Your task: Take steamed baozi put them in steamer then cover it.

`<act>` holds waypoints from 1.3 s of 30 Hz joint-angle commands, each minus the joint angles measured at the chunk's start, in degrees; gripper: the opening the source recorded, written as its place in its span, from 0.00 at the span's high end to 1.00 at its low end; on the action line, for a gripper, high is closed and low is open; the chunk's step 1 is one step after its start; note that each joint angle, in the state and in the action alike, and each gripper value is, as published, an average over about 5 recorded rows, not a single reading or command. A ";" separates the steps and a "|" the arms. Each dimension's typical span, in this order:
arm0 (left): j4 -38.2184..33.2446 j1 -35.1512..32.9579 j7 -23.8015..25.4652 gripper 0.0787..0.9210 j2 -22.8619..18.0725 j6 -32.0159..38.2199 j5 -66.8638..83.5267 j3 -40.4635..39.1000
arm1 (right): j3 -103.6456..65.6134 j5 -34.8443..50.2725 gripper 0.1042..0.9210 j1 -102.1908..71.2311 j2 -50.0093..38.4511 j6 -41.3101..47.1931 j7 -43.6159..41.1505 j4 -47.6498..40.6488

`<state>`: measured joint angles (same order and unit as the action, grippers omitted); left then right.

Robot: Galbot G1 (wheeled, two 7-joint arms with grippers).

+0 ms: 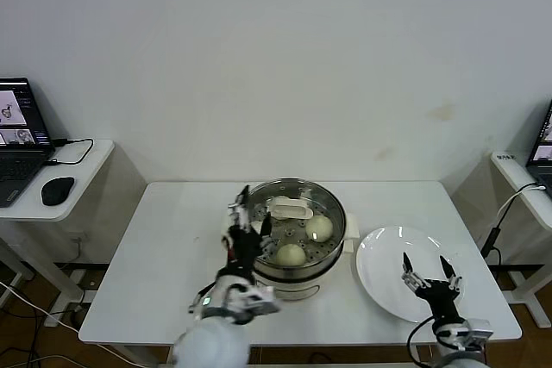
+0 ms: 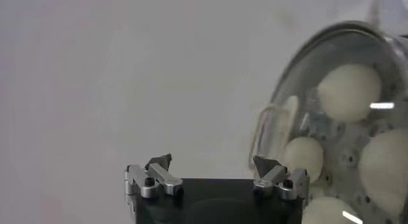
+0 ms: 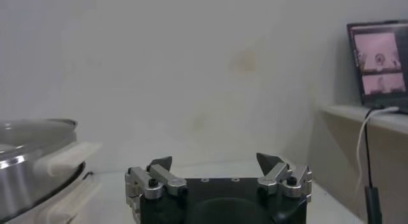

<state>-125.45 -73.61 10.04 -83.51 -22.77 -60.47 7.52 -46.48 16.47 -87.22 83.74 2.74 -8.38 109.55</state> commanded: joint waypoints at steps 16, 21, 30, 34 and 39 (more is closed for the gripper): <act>5.62 -24.18 -5.26 0.12 2.13 14.63 49.95 31.25 | 4.61 -2.88 0.12 -7.54 -5.59 4.84 2.79 1.75; 4.64 -26.02 -5.94 0.12 2.01 13.36 50.41 31.18 | 5.27 -1.85 0.12 -9.12 -6.35 4.72 4.31 3.87; 2.26 -28.77 -5.59 0.12 1.75 13.36 50.76 30.37 | 5.66 -3.55 0.12 -11.24 -6.67 3.33 5.47 5.49; 1.15 -29.45 -5.03 0.12 1.82 13.42 50.57 29.80 | 5.49 -6.36 0.12 -11.76 -5.98 2.24 3.81 6.54; 0.22 -29.55 -5.07 0.12 1.54 13.51 50.61 29.66 | 5.45 -6.23 0.12 -11.54 -5.82 3.38 1.91 7.69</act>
<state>-124.24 -101.10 5.07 -81.86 -9.50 -10.99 36.58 -41.21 12.23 -97.80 77.92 5.65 -4.28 115.24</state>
